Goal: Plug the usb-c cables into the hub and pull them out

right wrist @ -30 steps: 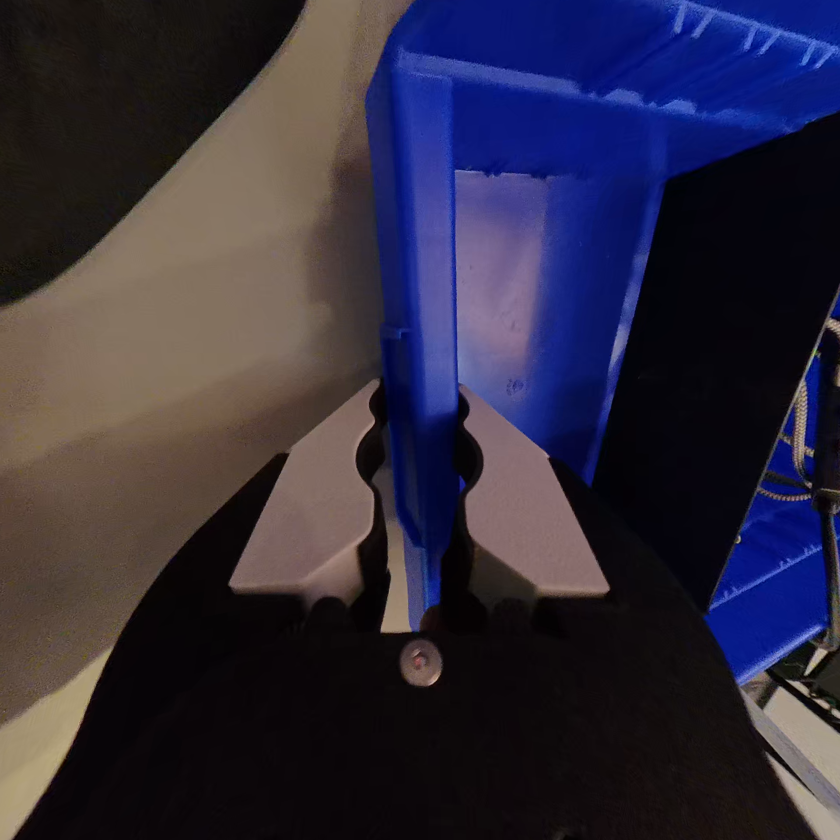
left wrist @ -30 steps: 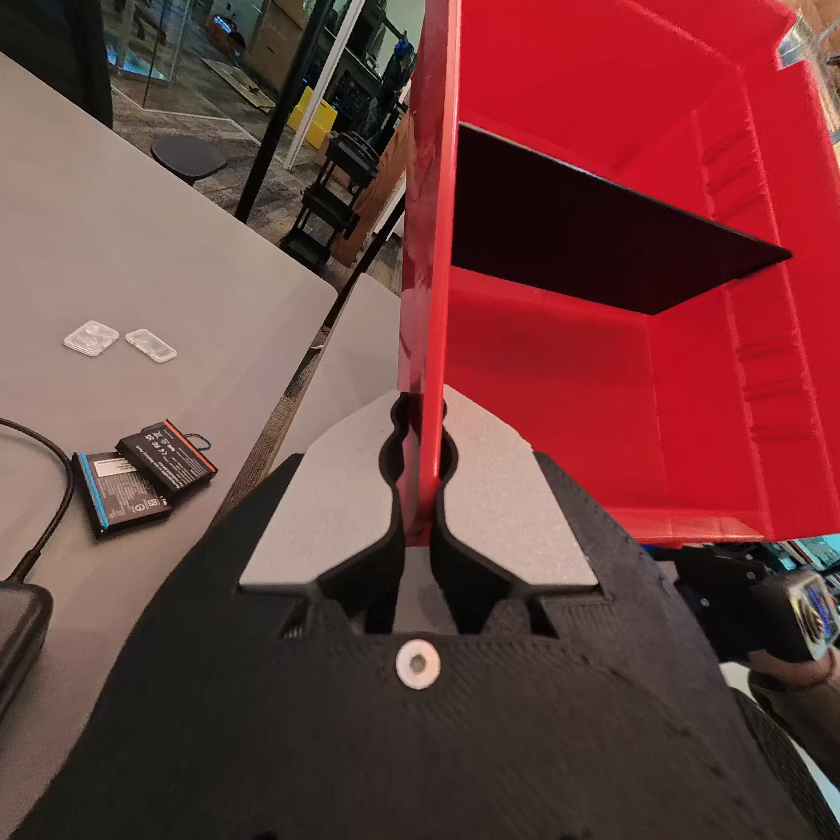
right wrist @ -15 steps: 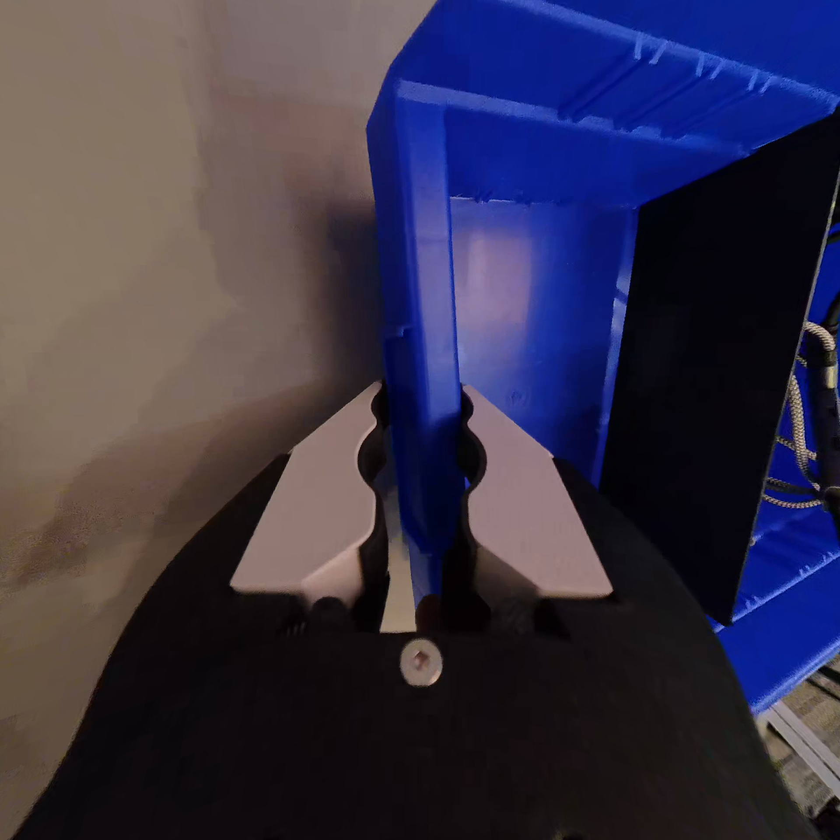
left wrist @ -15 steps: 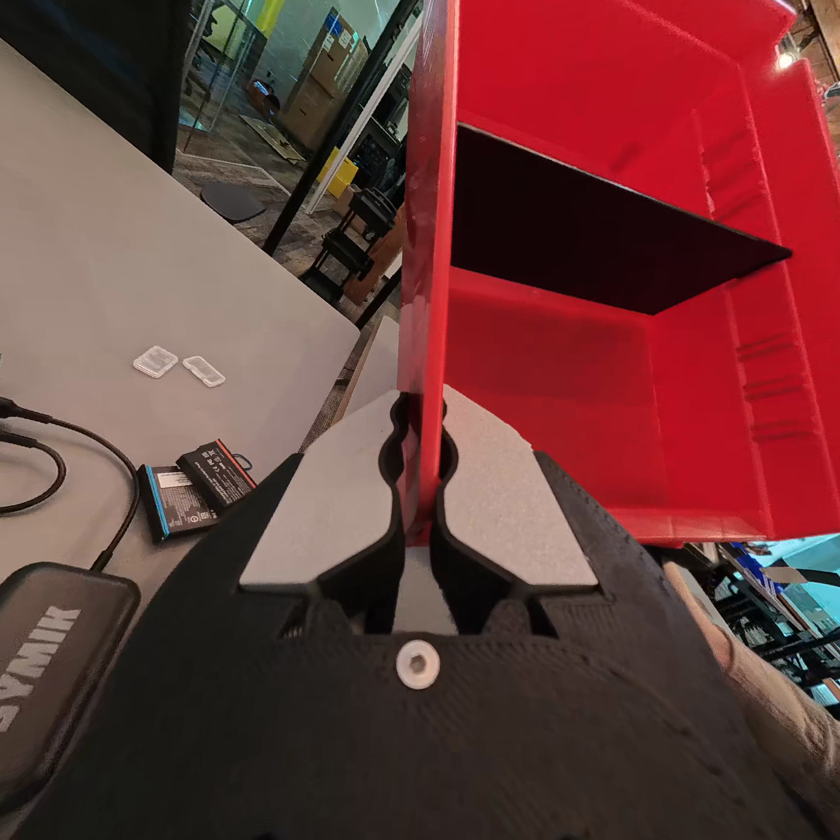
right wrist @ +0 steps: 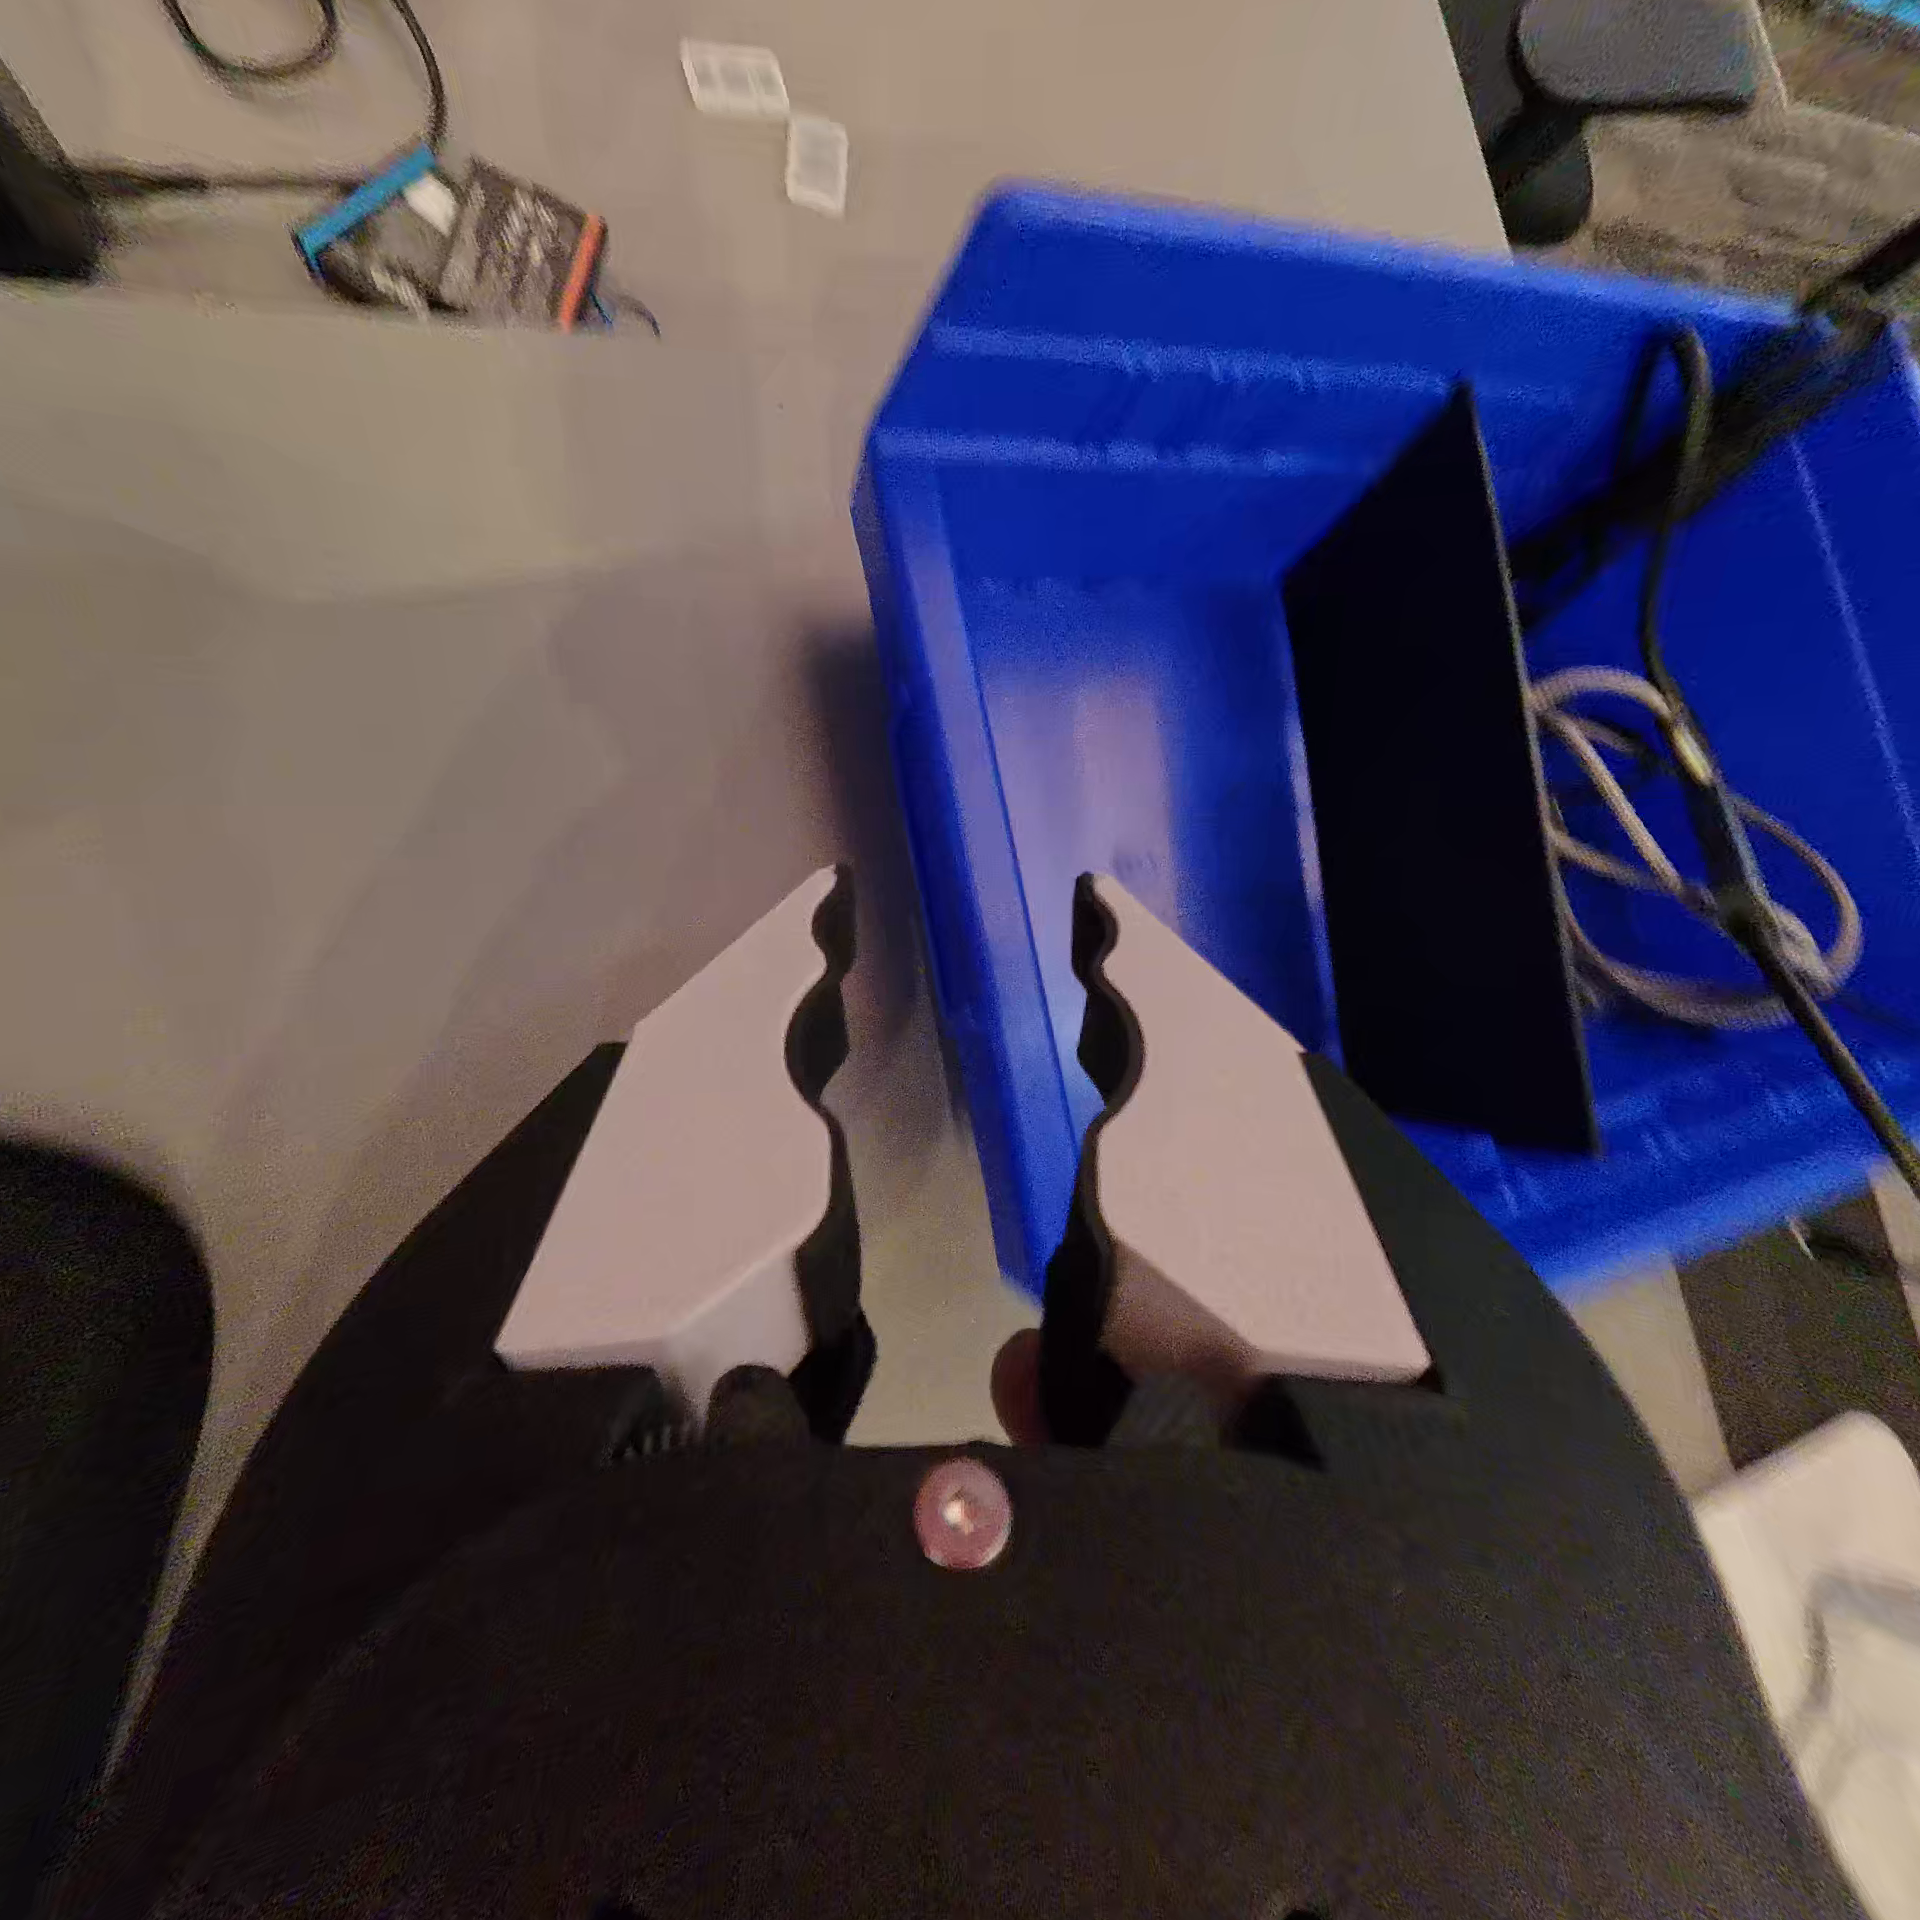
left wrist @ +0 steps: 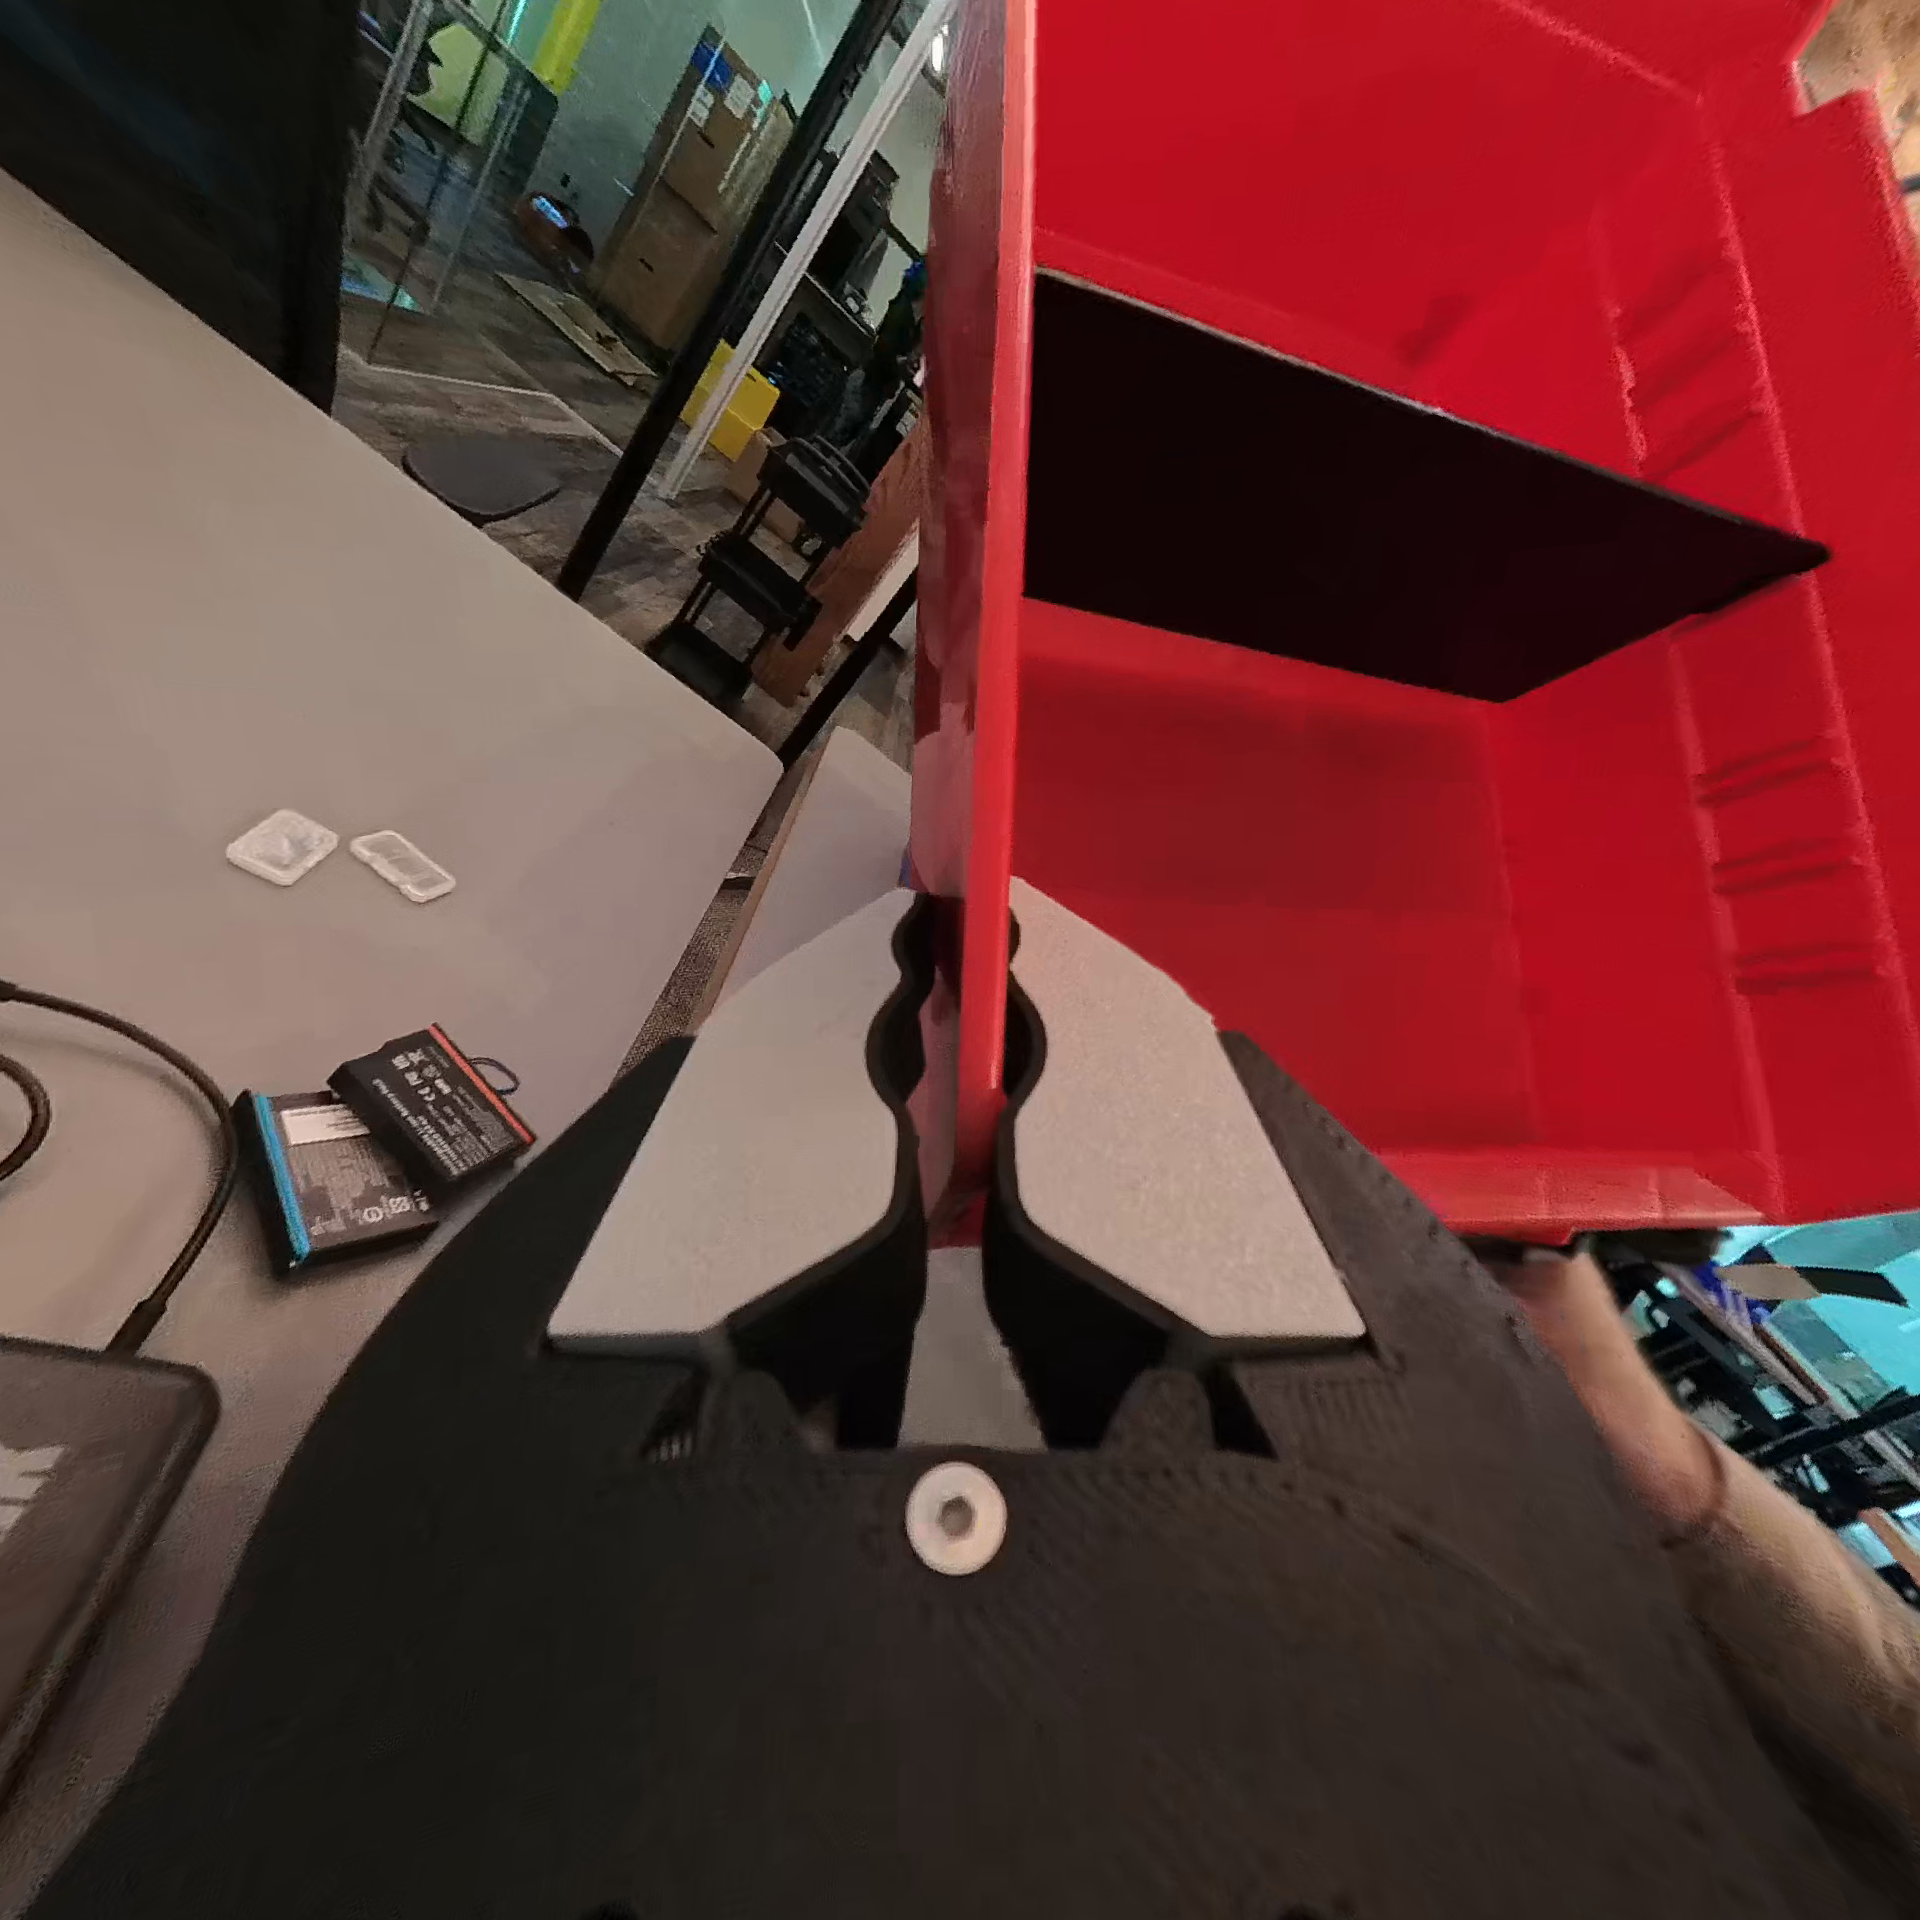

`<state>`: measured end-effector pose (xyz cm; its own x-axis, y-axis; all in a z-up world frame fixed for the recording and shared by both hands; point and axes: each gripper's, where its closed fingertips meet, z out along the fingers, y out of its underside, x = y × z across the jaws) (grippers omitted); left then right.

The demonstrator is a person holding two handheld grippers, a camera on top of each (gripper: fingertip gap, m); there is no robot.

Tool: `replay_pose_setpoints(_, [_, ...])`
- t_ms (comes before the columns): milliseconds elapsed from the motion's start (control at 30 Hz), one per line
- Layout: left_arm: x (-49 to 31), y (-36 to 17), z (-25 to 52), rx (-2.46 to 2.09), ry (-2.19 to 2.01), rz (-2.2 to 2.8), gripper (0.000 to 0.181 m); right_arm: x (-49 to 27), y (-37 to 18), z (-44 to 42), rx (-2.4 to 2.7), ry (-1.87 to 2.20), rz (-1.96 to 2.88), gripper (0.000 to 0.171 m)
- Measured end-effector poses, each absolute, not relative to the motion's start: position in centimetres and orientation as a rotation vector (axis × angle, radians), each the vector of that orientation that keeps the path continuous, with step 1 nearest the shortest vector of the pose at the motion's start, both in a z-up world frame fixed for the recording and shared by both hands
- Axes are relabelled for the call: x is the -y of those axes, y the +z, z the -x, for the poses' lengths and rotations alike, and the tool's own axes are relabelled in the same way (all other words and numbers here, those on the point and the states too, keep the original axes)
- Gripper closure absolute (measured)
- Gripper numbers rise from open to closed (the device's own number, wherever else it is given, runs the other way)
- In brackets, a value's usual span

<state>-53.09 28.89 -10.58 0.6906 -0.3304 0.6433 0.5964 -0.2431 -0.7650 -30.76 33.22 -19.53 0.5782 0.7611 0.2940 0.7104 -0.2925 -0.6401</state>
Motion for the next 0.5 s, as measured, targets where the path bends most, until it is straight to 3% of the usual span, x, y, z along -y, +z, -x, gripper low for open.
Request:
replay_pose_setpoints(233, [-27.8, -8.3, 47.0, 0.025, -0.753, 1.65, 0.174, -26.3, -12.7, 18.9, 0.945, 0.253, 1.943, 0.108])
replay_pose_setpoints(500, [-26.4, -6.7, 33.7, -0.228, -0.77, 1.739, 0.173, -14.9, -3.0, 11.8, 0.655, 0.377, 1.621, 0.083])
